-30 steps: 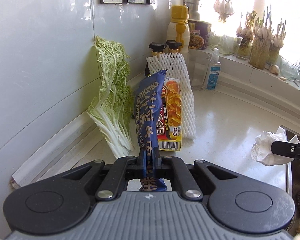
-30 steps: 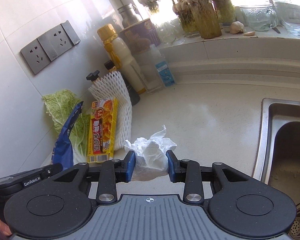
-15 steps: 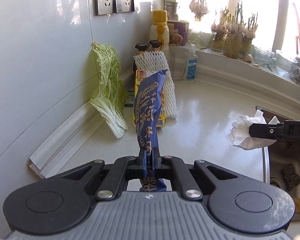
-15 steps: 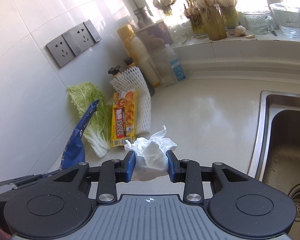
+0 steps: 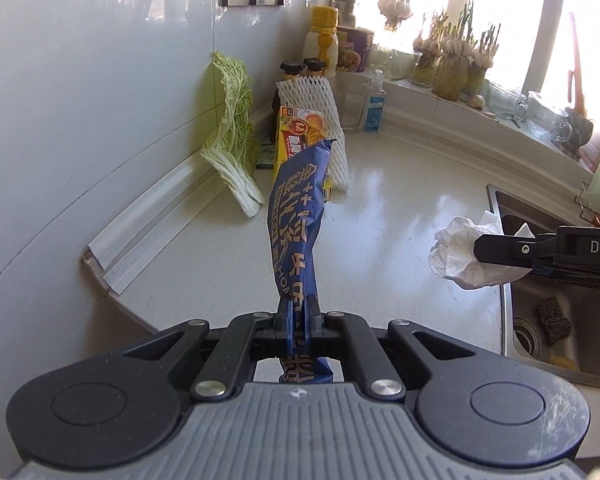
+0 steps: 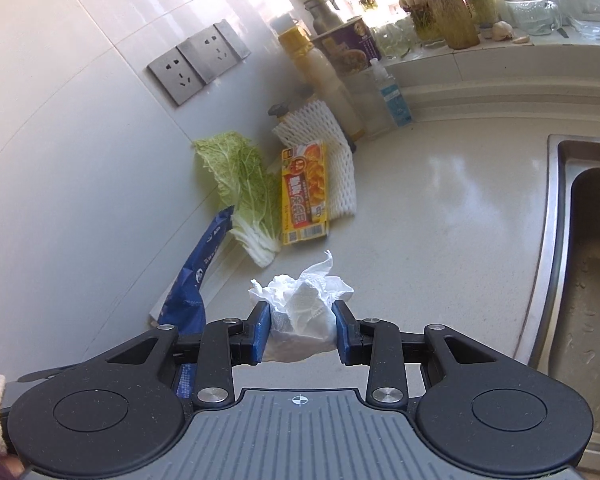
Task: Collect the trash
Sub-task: 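Carry the blue wrapper and white tissue down over the trash bin with both tools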
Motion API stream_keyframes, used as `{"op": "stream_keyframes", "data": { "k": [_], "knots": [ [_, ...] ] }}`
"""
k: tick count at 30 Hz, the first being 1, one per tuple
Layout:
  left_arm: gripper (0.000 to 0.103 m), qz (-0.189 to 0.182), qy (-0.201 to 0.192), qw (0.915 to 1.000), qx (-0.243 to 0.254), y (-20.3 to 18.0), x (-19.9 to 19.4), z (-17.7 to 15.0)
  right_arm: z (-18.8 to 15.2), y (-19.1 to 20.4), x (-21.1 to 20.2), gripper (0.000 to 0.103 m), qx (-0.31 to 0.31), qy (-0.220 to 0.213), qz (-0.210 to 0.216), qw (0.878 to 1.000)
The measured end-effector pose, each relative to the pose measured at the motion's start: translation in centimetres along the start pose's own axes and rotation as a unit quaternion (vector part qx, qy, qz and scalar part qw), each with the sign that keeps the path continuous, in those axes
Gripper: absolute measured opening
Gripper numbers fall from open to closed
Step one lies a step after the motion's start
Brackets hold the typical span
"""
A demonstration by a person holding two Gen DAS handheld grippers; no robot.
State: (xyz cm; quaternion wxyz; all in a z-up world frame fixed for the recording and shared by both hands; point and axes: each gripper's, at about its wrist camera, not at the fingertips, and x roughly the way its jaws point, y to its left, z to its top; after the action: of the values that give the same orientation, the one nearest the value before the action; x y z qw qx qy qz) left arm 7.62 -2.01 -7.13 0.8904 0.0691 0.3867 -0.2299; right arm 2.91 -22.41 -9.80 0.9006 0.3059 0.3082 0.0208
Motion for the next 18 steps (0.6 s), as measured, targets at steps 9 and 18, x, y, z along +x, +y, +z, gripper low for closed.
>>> {"op": "stream_keyframes", "data": {
  "k": [9,18],
  "knots": [
    [0.004,-0.003,0.019,0.9997,-0.014,2.4,-1.1,-3.0,-3.5,1.5,0.0,0.033,0.006,0.015,0.037,0.999],
    [0.004,0.008,0.05,0.9975,-0.049,5.5,-2.5,-8.2,-8.3,4.1,0.7,0.033,-0.034,0.054,0.05,0.997]
  ]
}}
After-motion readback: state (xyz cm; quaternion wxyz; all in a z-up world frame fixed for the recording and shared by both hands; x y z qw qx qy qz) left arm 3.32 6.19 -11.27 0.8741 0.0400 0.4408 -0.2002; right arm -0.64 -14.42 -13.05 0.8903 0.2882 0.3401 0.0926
